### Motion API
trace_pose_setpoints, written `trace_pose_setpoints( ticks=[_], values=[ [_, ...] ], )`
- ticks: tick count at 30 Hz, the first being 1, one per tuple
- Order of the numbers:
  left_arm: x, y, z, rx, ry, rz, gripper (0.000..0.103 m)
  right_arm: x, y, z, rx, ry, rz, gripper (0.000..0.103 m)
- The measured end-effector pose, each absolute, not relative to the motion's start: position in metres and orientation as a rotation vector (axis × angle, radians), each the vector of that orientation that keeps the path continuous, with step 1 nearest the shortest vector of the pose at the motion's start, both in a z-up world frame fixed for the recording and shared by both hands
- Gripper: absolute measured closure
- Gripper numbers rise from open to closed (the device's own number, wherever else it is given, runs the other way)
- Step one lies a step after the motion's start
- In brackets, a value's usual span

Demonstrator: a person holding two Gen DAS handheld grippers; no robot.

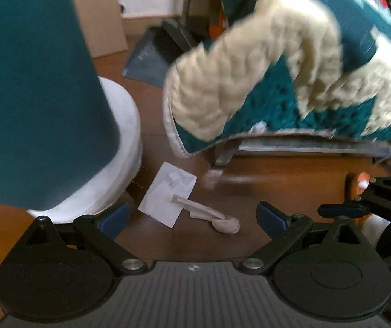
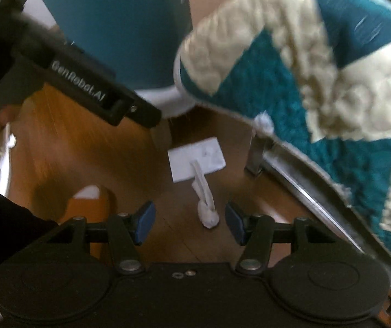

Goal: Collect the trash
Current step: 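Lower the left tool to the white napkin while the right tool reaches the knotted white bag, then grasp the white napkin with the left tool while the right tool grasps the knotted white bag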

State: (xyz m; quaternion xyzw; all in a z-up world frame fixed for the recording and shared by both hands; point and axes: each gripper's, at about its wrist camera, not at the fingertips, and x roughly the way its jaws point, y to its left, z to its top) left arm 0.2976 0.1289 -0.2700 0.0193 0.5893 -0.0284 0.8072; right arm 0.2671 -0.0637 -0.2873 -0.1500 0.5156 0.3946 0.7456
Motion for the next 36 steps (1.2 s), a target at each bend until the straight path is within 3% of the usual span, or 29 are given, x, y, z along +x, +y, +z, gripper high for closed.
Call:
trace_pose_setpoints(
  ticks=[9,15,29,31,33,36],
  values=[
    [0.332,0.129,-0.373,0.090,1.341,-0.073,0.003,0.284,-0.036,-0.382,-0.447,1.192,0.898,0.047],
    [0.350,0.124,-0.436,0.172,1.374,-0.081,0.003,0.276,-0.022,-0.427,-0.590,1.120,0.953,0.047],
    [0.385,0.125,-0.516,0.172,1.411,-0.002,0.004,0.296,0.002,-0.484,-0.472,1.223,0.901,0.048],
    [0.387,0.128,-0.522,0.172,1.418,0.012,0.008,0.296,0.004,-0.488,-0.480,1.218,0.897,0.049],
    [0.389,0.131,-0.527,0.170,1.436,0.026,0.021,0.295,0.006,-0.491,-0.497,1.219,0.895,0.050],
    [0.392,0.138,-0.530,0.109,1.434,0.045,0.023,0.294,0.008,-0.493,-0.516,1.224,0.892,0.050]
  ],
)
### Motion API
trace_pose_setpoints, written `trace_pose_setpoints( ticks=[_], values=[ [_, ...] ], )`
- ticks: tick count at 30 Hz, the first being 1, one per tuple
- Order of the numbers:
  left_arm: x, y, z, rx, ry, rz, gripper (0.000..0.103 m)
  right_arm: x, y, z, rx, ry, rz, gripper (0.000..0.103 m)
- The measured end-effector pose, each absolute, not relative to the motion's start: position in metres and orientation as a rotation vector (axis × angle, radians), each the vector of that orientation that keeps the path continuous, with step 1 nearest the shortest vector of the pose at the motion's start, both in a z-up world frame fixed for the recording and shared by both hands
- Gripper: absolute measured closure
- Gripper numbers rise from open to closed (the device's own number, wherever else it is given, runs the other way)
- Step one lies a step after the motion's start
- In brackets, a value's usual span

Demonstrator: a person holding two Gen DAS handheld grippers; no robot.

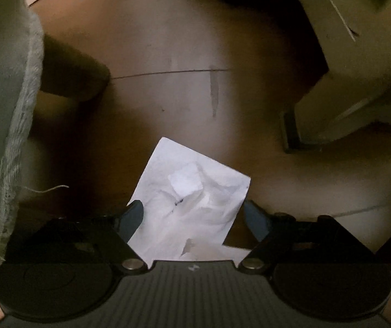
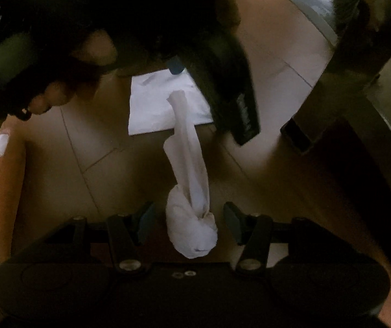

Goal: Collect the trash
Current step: 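Grasp the white napkin with the left tool while the right tool grasps the knotted white bag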

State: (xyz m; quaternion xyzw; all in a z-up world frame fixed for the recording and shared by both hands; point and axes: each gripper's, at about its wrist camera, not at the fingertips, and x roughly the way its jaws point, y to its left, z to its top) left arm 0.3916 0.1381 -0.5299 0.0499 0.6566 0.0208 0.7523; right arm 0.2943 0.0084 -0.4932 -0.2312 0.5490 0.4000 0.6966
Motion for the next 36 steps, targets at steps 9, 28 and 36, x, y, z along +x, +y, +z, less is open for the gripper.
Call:
trace_pose_setpoints(
  ticks=[9,28,36],
  values=[
    [0.390,0.138,-0.521,0.012,1.432,0.045,0.068,0.292,0.006,-0.502,-0.548,1.240,0.872,0.076],
    [0.360,0.139,-0.450,-0.090,1.542,0.086,0.091,0.256,-0.053,-0.411,-0.299,1.363,0.695,0.080],
    [0.312,0.097,-0.361,-0.013,1.547,0.123,0.091,0.230,-0.082,-0.327,-0.160,1.341,0.642,0.080]
  ],
)
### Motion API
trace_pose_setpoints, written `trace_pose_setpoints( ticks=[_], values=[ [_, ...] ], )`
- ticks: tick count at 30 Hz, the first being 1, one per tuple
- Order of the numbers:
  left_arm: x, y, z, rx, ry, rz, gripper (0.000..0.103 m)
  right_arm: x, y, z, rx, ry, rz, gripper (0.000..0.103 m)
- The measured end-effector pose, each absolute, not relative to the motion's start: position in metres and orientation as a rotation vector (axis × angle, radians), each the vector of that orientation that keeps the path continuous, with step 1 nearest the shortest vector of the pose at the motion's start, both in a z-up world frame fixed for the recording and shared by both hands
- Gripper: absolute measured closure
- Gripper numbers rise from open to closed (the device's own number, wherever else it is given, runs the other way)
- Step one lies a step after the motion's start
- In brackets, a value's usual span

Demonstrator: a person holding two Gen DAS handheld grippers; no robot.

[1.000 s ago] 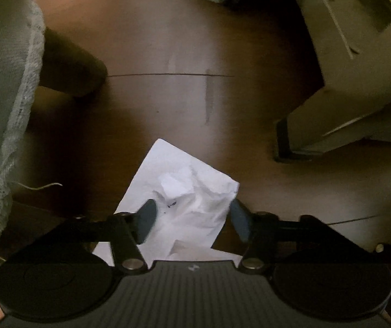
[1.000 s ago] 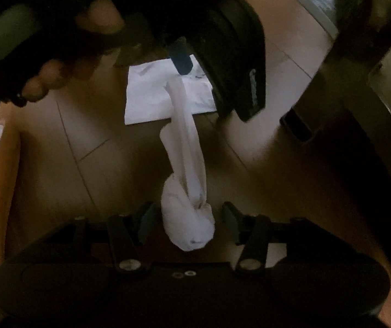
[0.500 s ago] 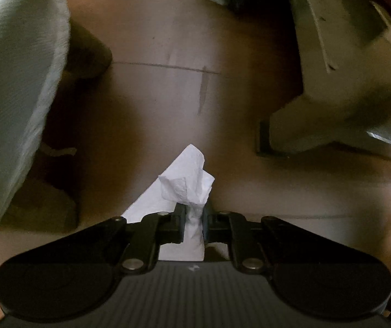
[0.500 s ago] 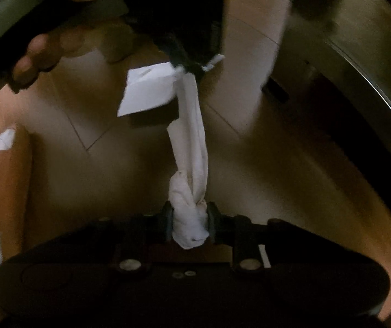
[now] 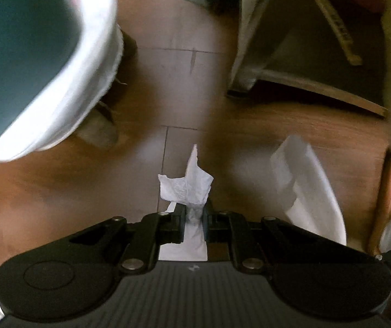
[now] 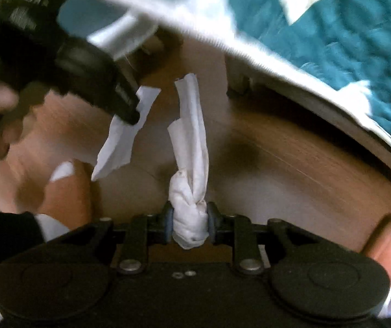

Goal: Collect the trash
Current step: 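Grasp the white napkin with the left tool while the right tool grasps the knotted white bag, then carry the napkin and knotted bag with both tools over the wastebasket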

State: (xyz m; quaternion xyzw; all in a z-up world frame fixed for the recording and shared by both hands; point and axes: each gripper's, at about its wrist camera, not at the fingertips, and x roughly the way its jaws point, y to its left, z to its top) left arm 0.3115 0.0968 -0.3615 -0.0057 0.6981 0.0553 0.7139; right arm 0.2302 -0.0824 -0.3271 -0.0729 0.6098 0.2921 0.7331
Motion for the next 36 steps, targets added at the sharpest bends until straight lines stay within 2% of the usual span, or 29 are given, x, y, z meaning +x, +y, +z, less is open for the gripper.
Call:
trace_pose_setpoints(
  ticks=[6,20,36],
  values=[
    [0.267,0.087,-0.280,-0.105,1.457,0.156,0.091,0.198,-0.100,-0.258,-0.157,1.235,0.675,0.080],
    [0.167,0.087,-0.109,-0.286,1.100,0.111,0.091,0.130,-0.131,-0.112,-0.099,0.945,0.720,0.080],
    [0.153,0.120,0.016,-0.282,0.800,0.078,0.091,0.153,-0.100,0.016,-0.114,0.693,0.773,0.080]
  ],
)
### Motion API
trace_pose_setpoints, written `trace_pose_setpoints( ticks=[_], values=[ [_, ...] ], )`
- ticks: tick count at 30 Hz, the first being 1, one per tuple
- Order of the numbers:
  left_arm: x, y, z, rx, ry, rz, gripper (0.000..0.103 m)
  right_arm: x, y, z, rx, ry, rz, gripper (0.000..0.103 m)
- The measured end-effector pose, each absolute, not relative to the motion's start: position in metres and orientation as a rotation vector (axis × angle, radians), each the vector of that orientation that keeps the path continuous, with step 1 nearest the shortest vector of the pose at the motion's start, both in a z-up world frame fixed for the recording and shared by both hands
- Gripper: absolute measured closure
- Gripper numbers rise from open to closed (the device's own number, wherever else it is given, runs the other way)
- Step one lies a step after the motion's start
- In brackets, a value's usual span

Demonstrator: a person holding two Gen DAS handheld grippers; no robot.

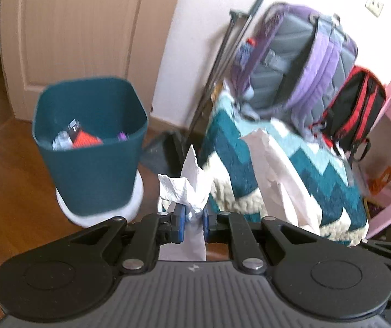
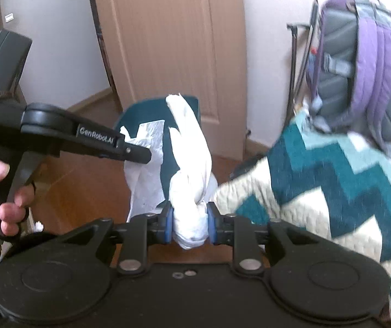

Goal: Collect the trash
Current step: 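Carry the napkin and knotted bag with both tools over the wastebasket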

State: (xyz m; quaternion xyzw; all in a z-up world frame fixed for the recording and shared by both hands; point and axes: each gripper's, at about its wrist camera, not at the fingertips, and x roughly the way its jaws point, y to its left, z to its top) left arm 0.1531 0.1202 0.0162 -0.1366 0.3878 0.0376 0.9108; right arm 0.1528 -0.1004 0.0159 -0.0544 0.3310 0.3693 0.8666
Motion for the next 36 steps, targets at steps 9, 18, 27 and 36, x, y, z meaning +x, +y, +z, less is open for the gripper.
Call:
trace_pose_setpoints(
  ticks=[9,18,27,36],
  values=[
    [0.174,0.162,0.057,-0.269,0.709,0.114,0.091,0.179,-0.046,0.052,-0.169,0.613,0.820,0.080],
    [0.209,0.213,0.073,-0.277,0.663,0.165,0.091,0.230,0.016,0.056,-0.192,0.609,0.854,0.080],
    [0.257,0.265,0.048,-0.294,0.696,0.243,0.091,0.288,0.085,0.032,-0.194,0.661,0.877,0.080],
    [0.301,0.306,-0.002,-0.290,0.790,0.298,0.091,0.328,0.141,-0.027,-0.262,0.766,0.877,0.079]
  ],
)
